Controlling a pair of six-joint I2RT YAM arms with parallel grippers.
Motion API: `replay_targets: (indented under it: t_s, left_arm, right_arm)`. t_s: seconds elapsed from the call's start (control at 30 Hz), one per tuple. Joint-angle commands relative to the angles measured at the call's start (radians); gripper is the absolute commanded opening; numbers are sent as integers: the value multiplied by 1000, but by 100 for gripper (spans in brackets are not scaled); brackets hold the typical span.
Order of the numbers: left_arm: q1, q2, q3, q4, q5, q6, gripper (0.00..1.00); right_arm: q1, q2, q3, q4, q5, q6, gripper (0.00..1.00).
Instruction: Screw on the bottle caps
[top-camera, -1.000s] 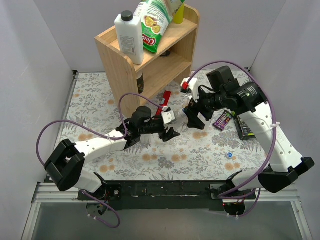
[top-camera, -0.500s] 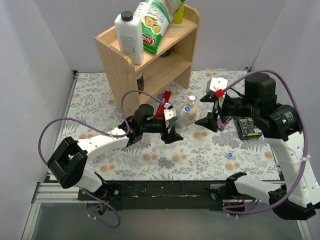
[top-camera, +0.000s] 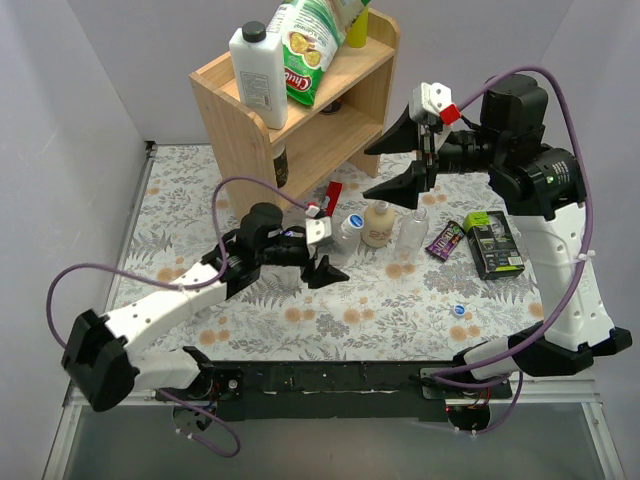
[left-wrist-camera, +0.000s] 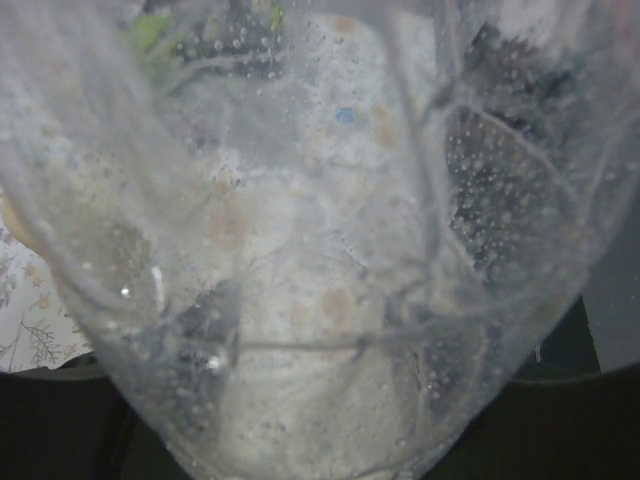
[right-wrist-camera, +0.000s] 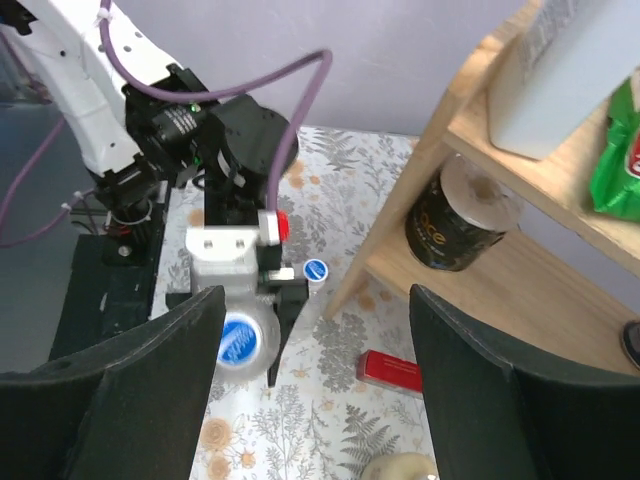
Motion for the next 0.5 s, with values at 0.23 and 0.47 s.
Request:
replay_targets:
  t_s: [0.23,0.47]
  left_arm:
    - [11,-346,-280,-70,62,-28,0]
    - [57,-399,-381,-86,36,12,0]
  right_arm:
    - [151,82,93,-236,213,-212,72]
    - [290,131,63,-448,267,-580,82]
